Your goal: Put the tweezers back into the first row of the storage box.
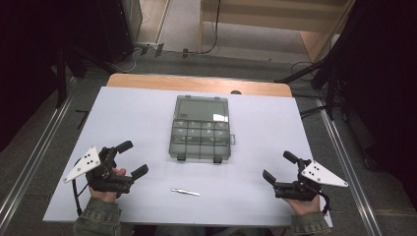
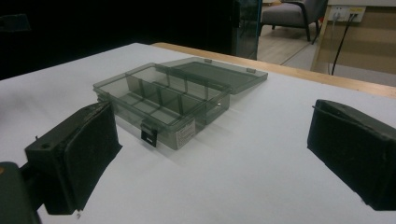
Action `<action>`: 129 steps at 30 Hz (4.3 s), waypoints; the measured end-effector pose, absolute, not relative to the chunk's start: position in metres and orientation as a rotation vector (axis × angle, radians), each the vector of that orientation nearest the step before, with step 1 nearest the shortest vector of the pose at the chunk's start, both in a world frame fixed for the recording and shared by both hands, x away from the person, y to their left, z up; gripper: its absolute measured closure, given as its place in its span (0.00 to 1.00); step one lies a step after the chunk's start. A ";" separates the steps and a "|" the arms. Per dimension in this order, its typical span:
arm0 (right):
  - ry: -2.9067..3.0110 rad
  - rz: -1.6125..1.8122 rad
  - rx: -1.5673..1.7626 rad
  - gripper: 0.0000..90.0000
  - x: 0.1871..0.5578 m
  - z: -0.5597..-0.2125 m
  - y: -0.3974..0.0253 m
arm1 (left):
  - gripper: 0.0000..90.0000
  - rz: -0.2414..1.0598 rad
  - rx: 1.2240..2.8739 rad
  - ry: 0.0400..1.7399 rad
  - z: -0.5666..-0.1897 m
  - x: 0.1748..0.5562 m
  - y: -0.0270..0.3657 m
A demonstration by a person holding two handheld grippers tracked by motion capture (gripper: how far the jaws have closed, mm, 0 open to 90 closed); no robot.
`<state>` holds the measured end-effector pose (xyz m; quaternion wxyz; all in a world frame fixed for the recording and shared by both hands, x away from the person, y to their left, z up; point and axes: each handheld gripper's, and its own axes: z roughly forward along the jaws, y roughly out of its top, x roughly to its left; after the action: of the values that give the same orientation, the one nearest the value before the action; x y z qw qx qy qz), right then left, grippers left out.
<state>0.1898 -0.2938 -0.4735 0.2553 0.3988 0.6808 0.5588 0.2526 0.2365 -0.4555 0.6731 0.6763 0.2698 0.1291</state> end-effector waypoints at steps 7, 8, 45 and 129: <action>1.858 1.510 1.097 0.03 0.190 -0.474 -0.294 | 0.00 0.288 1.520 0.608 -0.455 0.252 0.237; 1.860 1.509 1.097 0.03 0.190 -0.474 -0.294 | 0.00 0.288 1.519 0.607 -0.455 0.252 0.237; 2.210 1.449 0.998 0.03 0.209 -0.468 -0.236 | 0.00 0.289 1.533 0.608 -0.456 0.251 0.236; 2.952 0.724 0.504 0.19 0.260 -0.481 -0.027 | 0.00 0.261 1.505 0.604 -0.456 0.252 0.236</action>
<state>0.2596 -0.0275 -0.4815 0.0304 0.1637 0.9576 0.2350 0.2519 0.2361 -0.4558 0.6812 0.6707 0.2694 0.1164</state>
